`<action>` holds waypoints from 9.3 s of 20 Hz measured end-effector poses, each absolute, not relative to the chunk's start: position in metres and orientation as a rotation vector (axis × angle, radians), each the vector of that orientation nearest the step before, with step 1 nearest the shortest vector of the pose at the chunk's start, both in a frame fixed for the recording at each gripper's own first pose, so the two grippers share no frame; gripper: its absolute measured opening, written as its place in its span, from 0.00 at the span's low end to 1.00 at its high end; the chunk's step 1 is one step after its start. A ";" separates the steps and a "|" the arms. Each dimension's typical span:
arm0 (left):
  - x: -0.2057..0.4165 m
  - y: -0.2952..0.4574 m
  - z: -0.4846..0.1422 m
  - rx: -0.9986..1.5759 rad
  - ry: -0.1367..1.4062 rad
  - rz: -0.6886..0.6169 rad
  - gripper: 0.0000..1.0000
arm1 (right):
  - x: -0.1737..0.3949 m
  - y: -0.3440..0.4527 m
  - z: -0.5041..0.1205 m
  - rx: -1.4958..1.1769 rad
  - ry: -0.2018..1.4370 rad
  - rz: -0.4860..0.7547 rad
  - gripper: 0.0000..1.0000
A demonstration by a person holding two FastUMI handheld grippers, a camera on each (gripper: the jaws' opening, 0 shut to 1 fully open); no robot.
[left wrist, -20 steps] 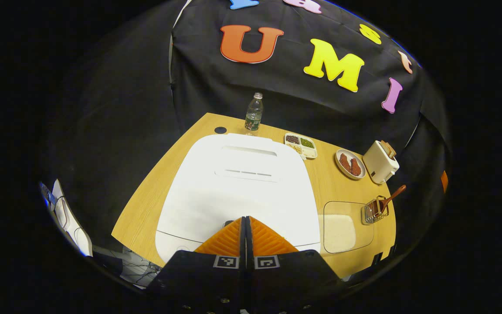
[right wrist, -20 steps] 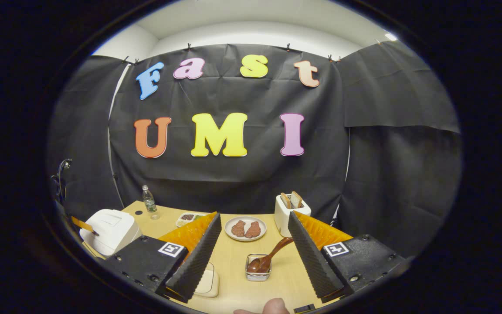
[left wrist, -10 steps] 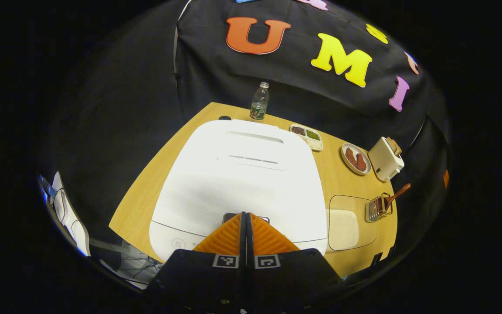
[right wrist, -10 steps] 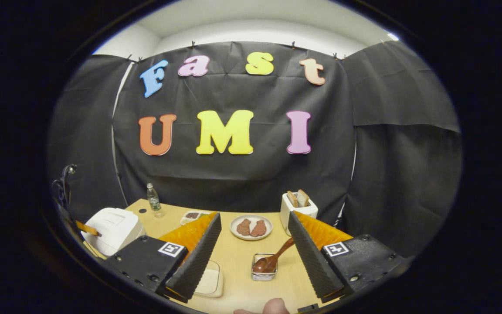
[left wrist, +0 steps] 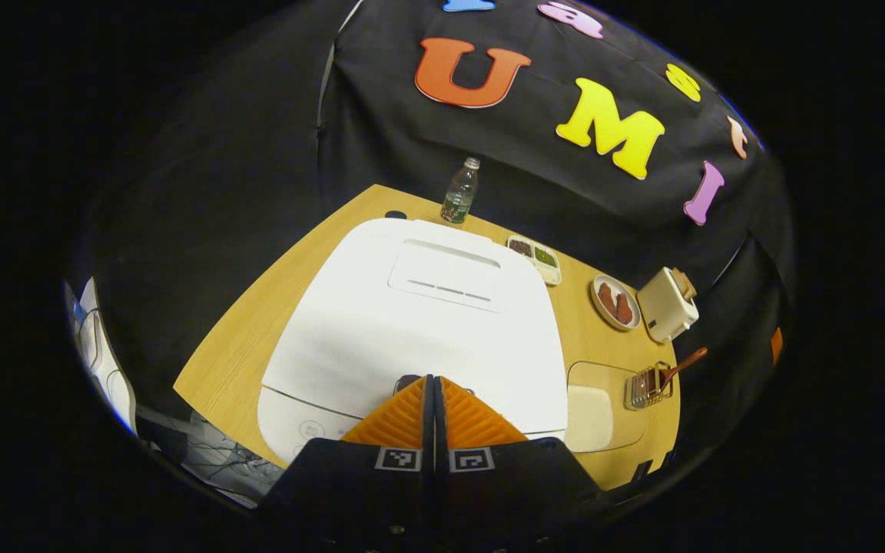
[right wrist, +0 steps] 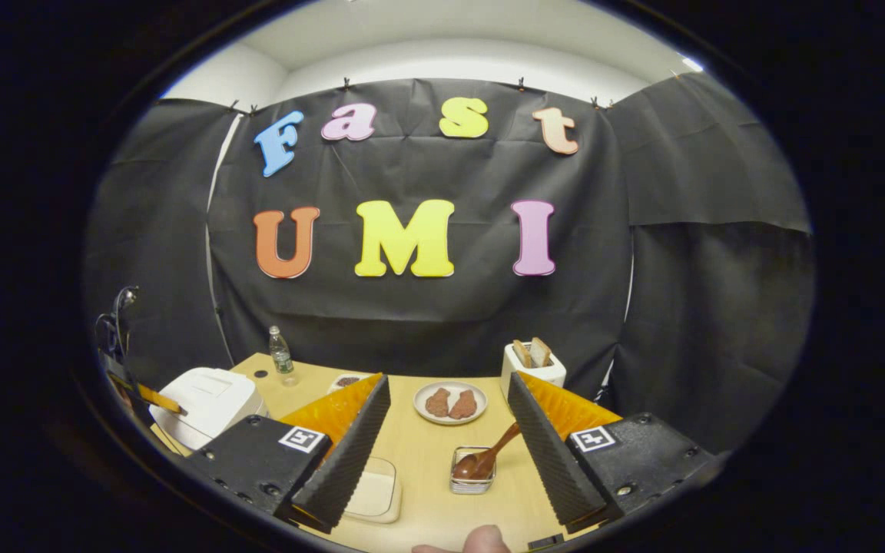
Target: Close the left gripper, press the button to open the rice cooker; take a wooden spoon from the chopstick holder with the right hand, scoop a spoonful of rice and pour it into the rice cooker, then put the wooden spoon back into the chopstick holder.
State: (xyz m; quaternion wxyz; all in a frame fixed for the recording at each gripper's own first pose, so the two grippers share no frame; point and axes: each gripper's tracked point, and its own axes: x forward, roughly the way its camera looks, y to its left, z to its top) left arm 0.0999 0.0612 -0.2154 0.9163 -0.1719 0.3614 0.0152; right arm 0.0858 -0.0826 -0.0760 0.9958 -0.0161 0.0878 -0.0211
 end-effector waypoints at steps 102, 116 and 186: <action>0.051 0.130 -0.063 -0.060 0.236 -0.044 0.94 | 0.132 0.103 -0.334 -0.236 0.525 0.106 0.14; 0.035 0.116 -0.060 -0.070 0.228 0.025 0.95 | 0.129 0.111 -0.339 0.677 0.686 0.137 0.14; -0.035 0.227 -0.090 -0.158 0.226 0.234 0.95 | 0.152 0.380 -0.170 -0.494 0.208 0.655 0.14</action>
